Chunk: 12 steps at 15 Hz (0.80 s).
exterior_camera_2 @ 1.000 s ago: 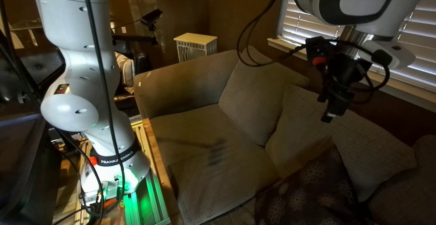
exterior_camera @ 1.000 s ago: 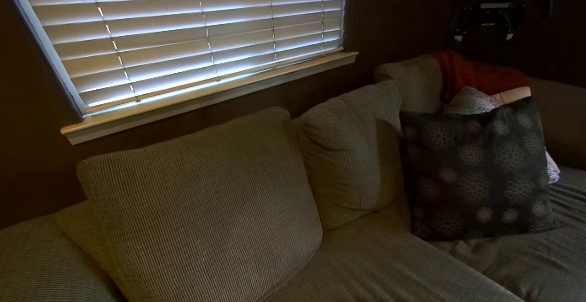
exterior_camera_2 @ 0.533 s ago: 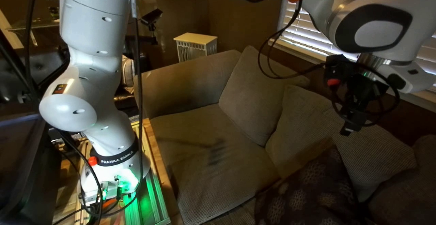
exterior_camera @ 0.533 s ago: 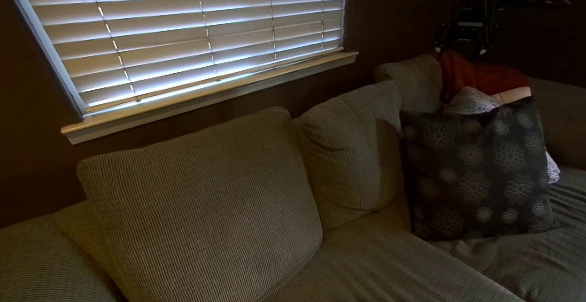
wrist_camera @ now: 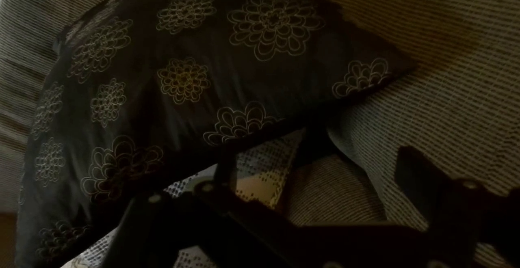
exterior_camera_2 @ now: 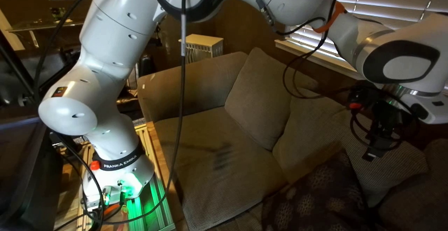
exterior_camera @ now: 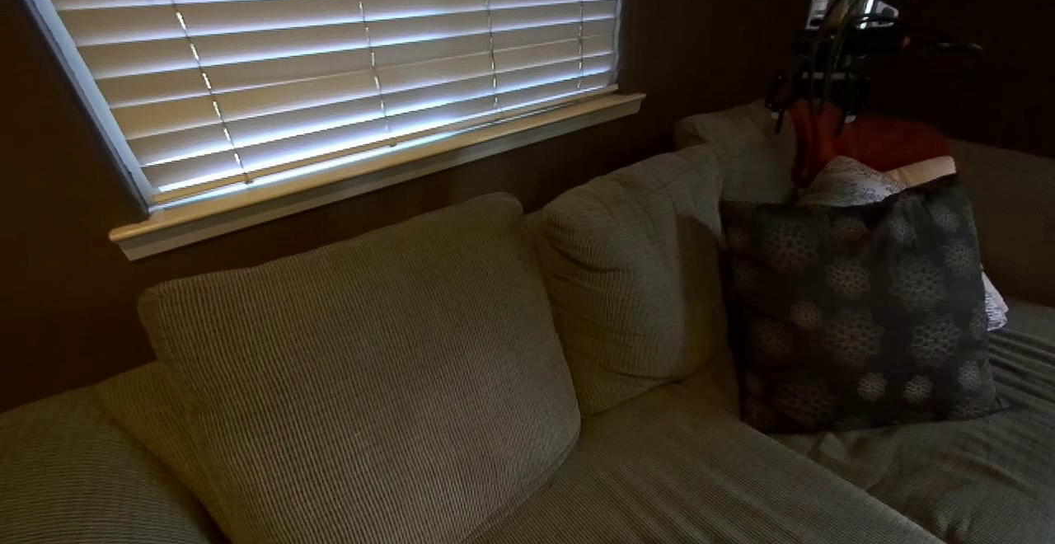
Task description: Move the brown pillow to the left
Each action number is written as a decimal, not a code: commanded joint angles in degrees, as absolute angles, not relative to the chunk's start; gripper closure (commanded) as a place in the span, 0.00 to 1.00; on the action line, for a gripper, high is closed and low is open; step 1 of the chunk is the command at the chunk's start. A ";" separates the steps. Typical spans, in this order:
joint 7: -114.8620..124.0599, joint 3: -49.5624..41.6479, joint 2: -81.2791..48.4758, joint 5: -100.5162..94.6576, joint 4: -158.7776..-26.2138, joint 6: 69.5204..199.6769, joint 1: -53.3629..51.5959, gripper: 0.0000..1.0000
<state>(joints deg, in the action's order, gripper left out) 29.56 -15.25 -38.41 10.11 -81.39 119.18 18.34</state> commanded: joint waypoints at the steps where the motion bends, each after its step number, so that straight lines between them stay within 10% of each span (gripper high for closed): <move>1: 32.38 -15.96 -45.61 10.53 -72.50 115.28 19.64 0.00; 12: 31.96 -15.10 -58.35 11.28 -60.21 108.19 24.91 0.00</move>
<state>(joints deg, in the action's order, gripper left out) 31.46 -15.76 -53.99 10.10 -66.74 110.99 23.33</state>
